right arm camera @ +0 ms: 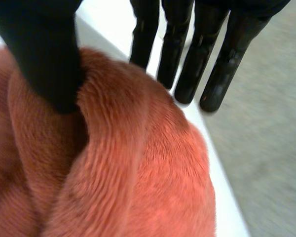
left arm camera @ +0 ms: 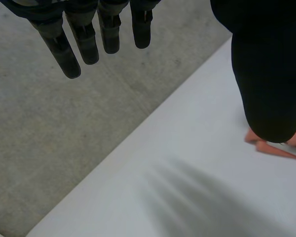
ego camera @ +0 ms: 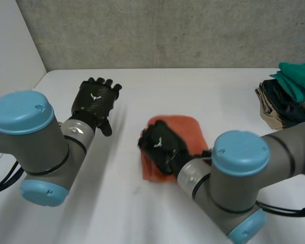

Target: Fold the laundry.

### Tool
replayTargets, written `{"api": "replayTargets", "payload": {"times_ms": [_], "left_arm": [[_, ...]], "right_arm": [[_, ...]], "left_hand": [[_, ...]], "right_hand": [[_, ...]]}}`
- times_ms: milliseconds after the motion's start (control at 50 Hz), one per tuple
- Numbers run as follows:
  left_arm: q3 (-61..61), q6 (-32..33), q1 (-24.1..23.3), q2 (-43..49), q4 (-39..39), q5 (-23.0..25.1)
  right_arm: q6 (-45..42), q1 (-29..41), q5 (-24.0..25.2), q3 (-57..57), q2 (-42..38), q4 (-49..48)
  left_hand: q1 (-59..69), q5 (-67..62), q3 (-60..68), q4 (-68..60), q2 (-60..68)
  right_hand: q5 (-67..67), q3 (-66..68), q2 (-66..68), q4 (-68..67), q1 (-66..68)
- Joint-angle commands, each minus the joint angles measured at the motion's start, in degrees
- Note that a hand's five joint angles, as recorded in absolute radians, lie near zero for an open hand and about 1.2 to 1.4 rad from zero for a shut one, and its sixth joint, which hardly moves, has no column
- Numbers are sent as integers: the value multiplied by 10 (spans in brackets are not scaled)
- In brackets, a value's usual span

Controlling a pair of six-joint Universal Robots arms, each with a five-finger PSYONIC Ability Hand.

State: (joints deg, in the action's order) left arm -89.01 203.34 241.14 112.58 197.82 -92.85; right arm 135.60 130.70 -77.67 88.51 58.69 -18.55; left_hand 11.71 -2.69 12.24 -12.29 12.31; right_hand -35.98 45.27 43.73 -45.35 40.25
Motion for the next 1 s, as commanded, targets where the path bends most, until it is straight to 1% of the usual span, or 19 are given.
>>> {"api": "replayTargets", "payload": {"times_ms": [20,80,100,160,180,260,280,340,420,520,560,640,660,700,720,800,900,940,1000], "left_arm": [[34,-33,-13,2,0,-29],[57,-55,-22,4,-2,-33],[63,-60,-29,7,-2,-33],[92,-77,-58,18,-2,-31],[101,-80,-66,24,-3,-30],[153,-92,-121,70,-8,-29],[161,-93,-129,78,-8,-29],[197,-95,-160,117,-15,-24],[252,-95,-184,178,-37,-20],[306,-95,-187,246,-97,-33],[311,-89,-185,260,-126,-57],[304,-80,-183,264,-145,-96],[293,-66,-182,259,-150,-110],[280,-47,-181,256,-151,-118],[264,-25,-179,251,-151,-123],[228,20,-175,235,-146,-125],[212,38,-175,238,-145,-127],[209,41,-175,239,-146,-126],[209,41,-175,239,-147,-126]], "right_arm": [[112,-4,4,4,2,9],[188,-47,0,8,39,16],[247,-86,-3,14,67,19],[333,-135,-4,27,102,22],[380,-161,-5,33,120,26],[453,-199,-4,32,147,69],[456,-204,-5,29,150,81],[457,-219,-5,11,148,123],[455,-221,-8,-10,129,157],[438,-220,-10,-32,81,171],[424,-219,-9,-40,64,174],[397,-209,-8,-55,33,181],[392,-203,-8,-61,27,183],[381,-178,-13,-74,10,187],[378,-171,-13,-79,4,188],[366,-148,-16,-100,-31,194],[330,-128,-39,-120,-74,200],[303,-122,-61,-131,-94,202],[267,-116,-92,-134,-97,203]], "left_hand": [[-10,20,-15,16,-16],[-10,20,-15,16,-16],[-8,18,-14,14,-14],[-8,18,-14,14,-14],[-8,18,-14,14,-14],[-6,16,-12,12,-13],[-6,16,-12,12,-13],[-6,16,-12,12,-13],[-5,15,-10,11,-11],[0,10,-5,6,-6],[0,10,-5,6,-6],[0,10,-5,6,-6],[-3,13,-8,9,-9],[-5,15,-10,11,-11],[-6,16,-12,12,-13],[-6,16,-12,12,-13],[-8,18,-14,14,-14],[-8,18,-14,14,-14],[-8,18,-14,14,-14]], "right_hand": [[360,-353,-337,353,-302],[360,-353,-337,353,-302],[360,-353,-337,353,-302],[360,-353,-337,353,-302],[360,-353,-337,353,-302],[360,-353,-337,353,-302],[360,-353,-337,353,-302],[360,-353,-337,353,-302],[360,-353,-337,353,-302],[360,-353,-337,353,-302],[360,-353,-337,353,-302],[360,-353,-337,353,-302],[360,-353,-337,353,-302],[360,-353,-337,353,-302],[360,-353,-337,353,-302],[360,-353,-337,353,-302],[360,-353,-337,353,-302],[360,-353,-337,353,-302],[360,-353,-337,353,-302]]}}
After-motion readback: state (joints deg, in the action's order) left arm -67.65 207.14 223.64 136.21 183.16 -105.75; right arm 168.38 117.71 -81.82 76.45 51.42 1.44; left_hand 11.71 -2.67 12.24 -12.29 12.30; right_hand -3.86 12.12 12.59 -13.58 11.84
